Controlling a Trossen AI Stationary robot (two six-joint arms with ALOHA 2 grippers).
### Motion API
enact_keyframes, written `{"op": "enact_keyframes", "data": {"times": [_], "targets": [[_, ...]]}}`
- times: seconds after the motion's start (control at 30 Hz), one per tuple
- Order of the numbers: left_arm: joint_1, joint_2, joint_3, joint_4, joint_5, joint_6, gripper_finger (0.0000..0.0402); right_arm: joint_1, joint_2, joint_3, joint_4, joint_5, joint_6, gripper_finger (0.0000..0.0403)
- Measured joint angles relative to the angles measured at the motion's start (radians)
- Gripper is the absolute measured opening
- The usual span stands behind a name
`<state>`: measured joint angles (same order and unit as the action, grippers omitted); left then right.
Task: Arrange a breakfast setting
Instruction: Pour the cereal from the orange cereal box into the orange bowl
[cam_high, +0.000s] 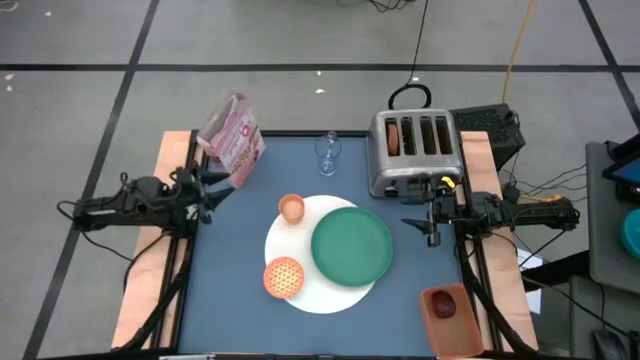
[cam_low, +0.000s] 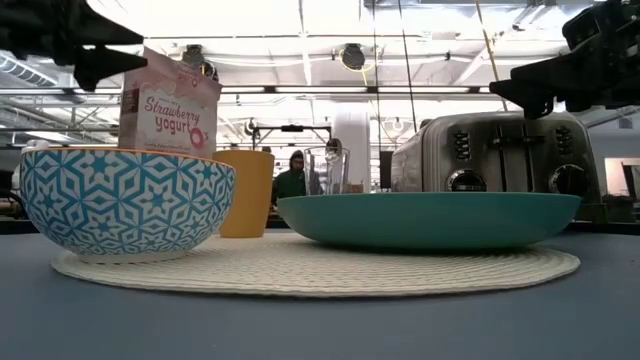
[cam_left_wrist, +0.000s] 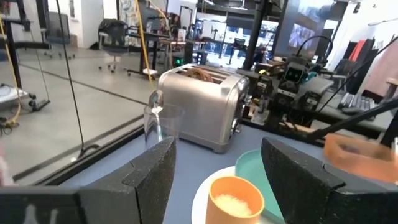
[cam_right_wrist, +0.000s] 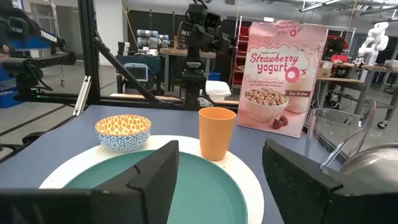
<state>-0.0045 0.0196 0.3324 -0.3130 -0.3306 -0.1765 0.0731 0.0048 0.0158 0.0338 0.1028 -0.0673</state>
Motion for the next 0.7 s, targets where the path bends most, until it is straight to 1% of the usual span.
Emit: {"op": "enact_keyframes", "data": {"times": [0.33,0.57,0.7], "targets": [[-0.045,0.016,0.13,-0.231,0.0,-0.236,0.0241,0.0,0.0,0.0,0.0,0.0,0.0,0.0222],[-0.066,0.126,0.226,-0.364,0.001,-0.375,0.0241,0.0,0.0,0.0,0.0,0.0,0.0,0.0222],[-0.071,0.215,0.308,-0.486,0.001,-0.446,0.0241,0.0,0.0,0.0,0.0,0.0,0.002,0.0222]]}}
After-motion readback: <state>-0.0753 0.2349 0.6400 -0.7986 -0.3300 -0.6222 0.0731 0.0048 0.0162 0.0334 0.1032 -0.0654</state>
